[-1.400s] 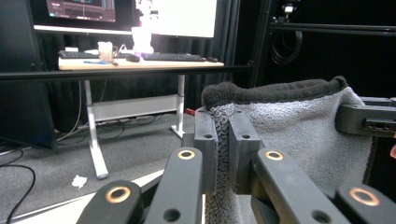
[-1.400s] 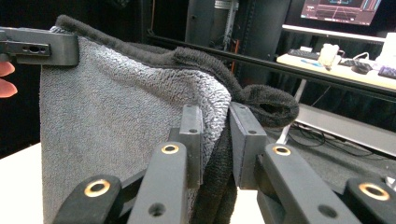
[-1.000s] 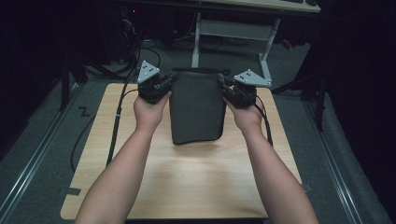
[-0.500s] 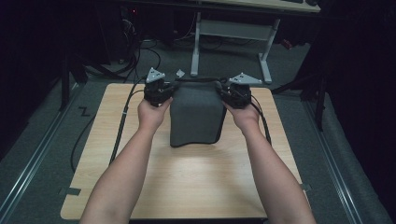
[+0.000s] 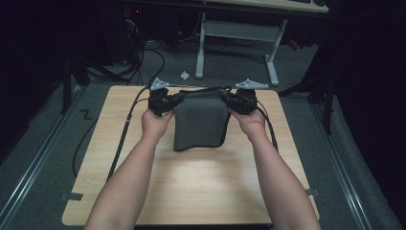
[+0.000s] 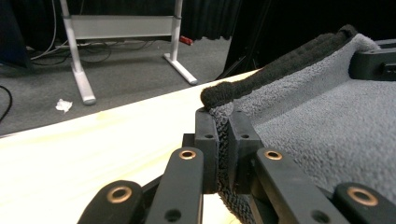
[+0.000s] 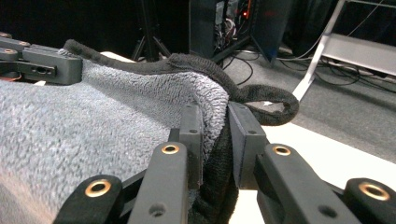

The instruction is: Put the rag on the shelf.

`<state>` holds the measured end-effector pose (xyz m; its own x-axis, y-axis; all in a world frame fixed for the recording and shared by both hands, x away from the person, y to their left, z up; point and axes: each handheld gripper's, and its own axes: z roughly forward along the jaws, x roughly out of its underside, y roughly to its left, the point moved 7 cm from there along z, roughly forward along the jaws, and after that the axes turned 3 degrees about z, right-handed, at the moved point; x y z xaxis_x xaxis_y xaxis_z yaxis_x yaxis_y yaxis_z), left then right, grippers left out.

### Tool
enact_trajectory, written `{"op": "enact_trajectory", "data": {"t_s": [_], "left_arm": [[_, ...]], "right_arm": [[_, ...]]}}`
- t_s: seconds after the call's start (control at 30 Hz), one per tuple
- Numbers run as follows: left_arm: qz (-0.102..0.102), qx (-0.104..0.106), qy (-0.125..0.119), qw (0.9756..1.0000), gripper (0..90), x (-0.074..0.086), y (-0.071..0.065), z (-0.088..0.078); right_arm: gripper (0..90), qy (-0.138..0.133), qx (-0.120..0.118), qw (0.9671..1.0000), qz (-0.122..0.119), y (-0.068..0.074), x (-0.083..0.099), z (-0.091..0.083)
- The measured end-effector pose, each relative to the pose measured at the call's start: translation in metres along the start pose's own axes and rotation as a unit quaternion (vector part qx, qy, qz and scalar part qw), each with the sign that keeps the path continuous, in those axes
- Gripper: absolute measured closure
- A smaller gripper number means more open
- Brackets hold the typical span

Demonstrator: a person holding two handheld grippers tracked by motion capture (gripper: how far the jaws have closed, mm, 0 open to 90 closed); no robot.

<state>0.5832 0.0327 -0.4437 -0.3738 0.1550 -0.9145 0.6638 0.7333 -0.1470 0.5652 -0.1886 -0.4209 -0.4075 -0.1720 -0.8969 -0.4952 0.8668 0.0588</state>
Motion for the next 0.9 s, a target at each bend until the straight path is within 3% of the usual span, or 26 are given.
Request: {"op": "enact_trajectory", "data": {"t_s": [0.13,0.3,0.53,0.7,0.9], "left_arm": [[-0.008,0.006,0.003,0.9999,84.9,0.008,0.0,0.001],[-0.017,0.013,0.009,0.9997,84.9,0.017,0.002,0.002],[-0.018,0.017,0.015,0.9996,84.9,0.023,0.001,0.005],[-0.025,0.02,0.023,0.9992,84.9,0.029,0.0,0.011],[-0.037,0.025,0.028,0.9986,84.9,0.039,0.001,0.014]], "right_arm": [[77.9,0.006,-0.004,0.9999,-0.01,0.0,0.006,0.001],[77.9,-0.002,-0.021,0.9998,-0.004,0.002,0.01,0.001],[78.1,0.004,-0.043,0.999,-0.012,0.001,0.016,-0.002],[78.4,0.003,-0.036,0.9993,-0.001,-0.002,0.022,0.001],[77.4,0.004,-0.038,0.9987,0.035,-0.009,0.031,0.007]]}}
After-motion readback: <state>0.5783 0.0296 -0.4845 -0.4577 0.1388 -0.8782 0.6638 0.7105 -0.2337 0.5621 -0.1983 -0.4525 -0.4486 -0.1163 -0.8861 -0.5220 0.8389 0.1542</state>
